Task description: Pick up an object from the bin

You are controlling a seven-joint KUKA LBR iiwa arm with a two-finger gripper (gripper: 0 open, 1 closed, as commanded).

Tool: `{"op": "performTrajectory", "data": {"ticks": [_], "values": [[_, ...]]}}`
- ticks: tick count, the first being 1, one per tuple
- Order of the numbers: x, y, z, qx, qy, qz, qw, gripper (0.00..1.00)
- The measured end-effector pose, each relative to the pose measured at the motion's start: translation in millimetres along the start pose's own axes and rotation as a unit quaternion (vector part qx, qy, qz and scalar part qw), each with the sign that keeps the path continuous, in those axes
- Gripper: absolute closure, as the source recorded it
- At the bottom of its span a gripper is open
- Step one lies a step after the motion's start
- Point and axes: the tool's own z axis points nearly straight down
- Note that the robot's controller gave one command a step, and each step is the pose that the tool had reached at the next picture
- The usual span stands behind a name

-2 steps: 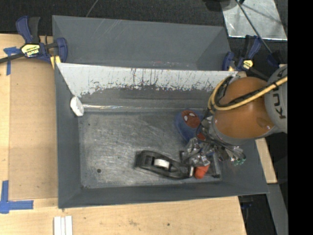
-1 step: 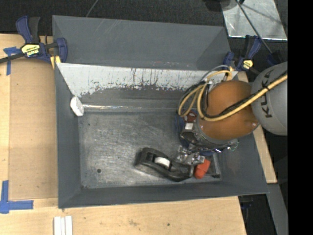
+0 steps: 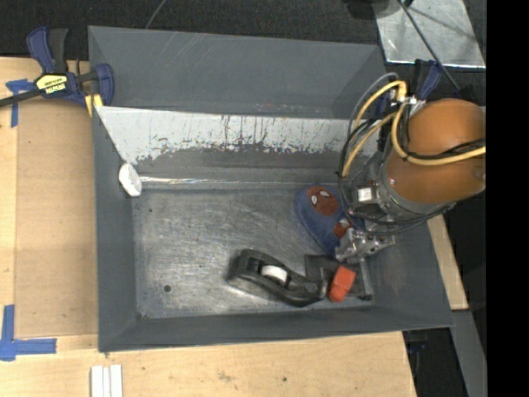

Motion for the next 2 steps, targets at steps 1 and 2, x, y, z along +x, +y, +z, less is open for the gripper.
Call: {"op": "performTrajectory", "data": {"ticks": [1,2], "values": [[-14.8,-27.2,1.1,-0.001,-0.0011,0.336,0.9418,1.00],[-14.6,-27.0,1.2,-0.001,-0.0011,0.337,0.9417,0.00]]}}
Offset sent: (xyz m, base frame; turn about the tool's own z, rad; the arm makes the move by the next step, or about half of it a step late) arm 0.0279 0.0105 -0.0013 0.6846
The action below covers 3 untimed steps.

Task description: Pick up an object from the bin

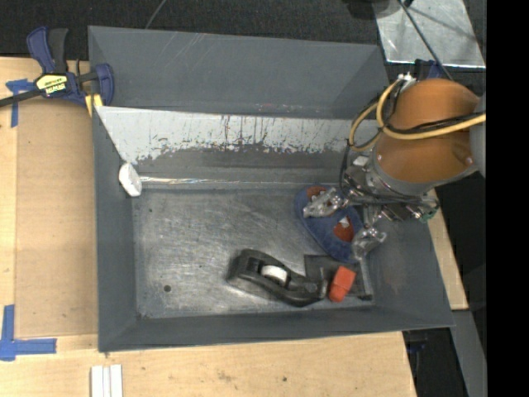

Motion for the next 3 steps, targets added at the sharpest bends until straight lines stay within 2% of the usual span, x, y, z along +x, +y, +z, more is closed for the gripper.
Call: {"op": "performTrajectory", "data": {"ticks": [1,2,3], "values": [[60.3,-54.2,18.0,0.000,0.0024,0.034,0.9994,0.00],[51.6,-46.5,62.6,0.004,-0.0039,0.080,0.9968,0.00],[47.0,-48.2,58.3,0.008,-0.0105,0.078,0.9969,1.00]]}}
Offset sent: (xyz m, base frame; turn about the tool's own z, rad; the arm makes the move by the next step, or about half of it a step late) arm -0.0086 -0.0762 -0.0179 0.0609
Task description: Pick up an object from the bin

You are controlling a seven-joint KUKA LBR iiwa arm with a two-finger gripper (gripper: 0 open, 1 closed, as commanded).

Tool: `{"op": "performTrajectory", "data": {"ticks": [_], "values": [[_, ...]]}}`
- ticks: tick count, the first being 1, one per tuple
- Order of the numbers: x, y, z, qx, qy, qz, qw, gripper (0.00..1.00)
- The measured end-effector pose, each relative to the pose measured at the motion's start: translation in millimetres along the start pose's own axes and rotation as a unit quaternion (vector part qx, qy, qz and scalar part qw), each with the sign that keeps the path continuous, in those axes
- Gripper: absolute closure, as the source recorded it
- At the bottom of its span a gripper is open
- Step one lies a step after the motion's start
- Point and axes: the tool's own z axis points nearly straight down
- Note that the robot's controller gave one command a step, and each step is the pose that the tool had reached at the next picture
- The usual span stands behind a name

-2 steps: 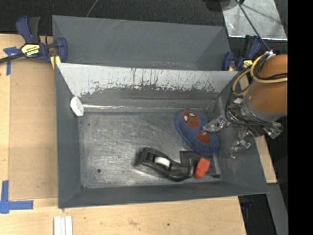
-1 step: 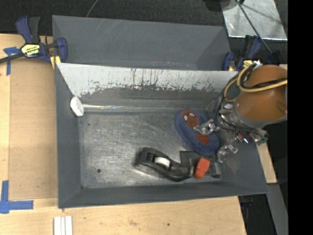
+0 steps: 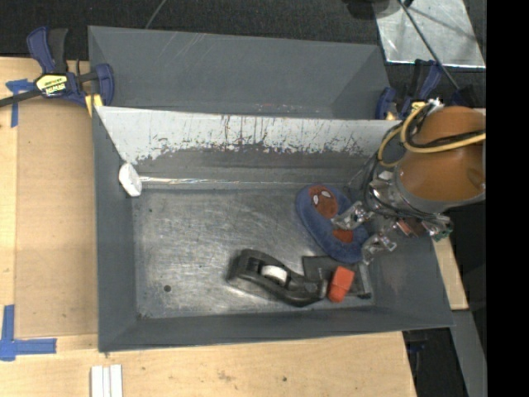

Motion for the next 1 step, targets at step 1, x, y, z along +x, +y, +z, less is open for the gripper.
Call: {"op": "performTrajectory", "data": {"ticks": [1], "values": [[-12.9,1.9,-177.3,-0.004,0.0089,-0.023,0.9997,1.00]]}}
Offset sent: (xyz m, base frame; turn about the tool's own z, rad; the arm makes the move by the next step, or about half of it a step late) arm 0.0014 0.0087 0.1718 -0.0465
